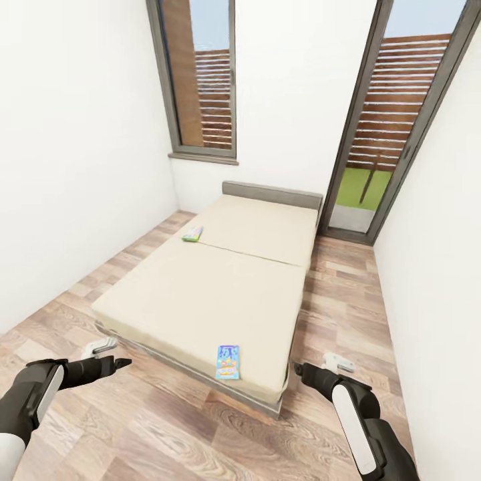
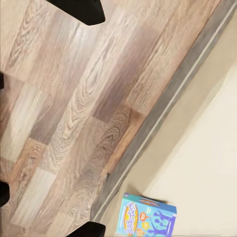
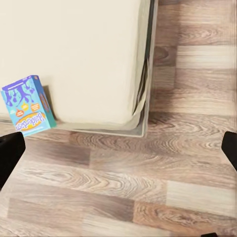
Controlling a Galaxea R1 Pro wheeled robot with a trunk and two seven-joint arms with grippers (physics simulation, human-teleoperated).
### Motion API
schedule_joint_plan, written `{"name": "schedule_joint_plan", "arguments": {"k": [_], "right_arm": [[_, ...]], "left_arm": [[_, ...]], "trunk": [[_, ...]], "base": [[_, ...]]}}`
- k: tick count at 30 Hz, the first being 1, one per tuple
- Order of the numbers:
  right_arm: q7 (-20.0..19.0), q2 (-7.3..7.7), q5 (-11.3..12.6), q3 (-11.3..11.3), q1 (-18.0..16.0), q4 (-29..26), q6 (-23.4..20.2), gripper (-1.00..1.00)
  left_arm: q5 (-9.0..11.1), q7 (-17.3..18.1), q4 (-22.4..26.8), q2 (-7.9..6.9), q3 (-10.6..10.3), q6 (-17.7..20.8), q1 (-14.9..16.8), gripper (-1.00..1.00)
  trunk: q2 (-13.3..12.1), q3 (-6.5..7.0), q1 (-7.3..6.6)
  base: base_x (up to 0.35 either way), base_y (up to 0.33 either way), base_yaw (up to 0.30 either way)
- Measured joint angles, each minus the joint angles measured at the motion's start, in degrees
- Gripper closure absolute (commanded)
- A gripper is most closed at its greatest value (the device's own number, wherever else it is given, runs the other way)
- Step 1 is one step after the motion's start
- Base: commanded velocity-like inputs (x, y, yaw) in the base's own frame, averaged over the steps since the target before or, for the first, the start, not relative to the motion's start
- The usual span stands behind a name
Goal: Put all the toys in the child's room - the three board games (two on the bed and one on the table), the two jigsaw puzzles on the table, and the tennis ball on the table - inside the toy box on the table in the child's room.
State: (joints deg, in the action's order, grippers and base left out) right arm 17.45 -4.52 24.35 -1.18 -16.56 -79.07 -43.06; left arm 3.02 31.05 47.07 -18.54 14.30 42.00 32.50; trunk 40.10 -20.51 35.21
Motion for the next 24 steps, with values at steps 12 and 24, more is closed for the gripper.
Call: {"name": "schedule_joint_plan", "arguments": {"k": [12, 24], "right_arm": [[0.00, -0.02, -0.07, 0.00, -0.02, 0.04, 0.00, -1.00], [0.00, -0.09, -0.11, 0.00, 0.00, 0.85, 0.08, -1.00]], "left_arm": [[-0.07, -0.01, 0.00, 0.00, -0.02, -0.02, 0.00, -1.00], [-0.09, -0.01, 0.00, 0.00, 0.03, -0.06, 0.00, -1.00]], "trunk": [[0.00, 0.00, 0.00], [0.00, 0.00, 0.00]], "base": [[0.000, 0.083, -0.280], [0.000, 0.164, -0.280]]}}
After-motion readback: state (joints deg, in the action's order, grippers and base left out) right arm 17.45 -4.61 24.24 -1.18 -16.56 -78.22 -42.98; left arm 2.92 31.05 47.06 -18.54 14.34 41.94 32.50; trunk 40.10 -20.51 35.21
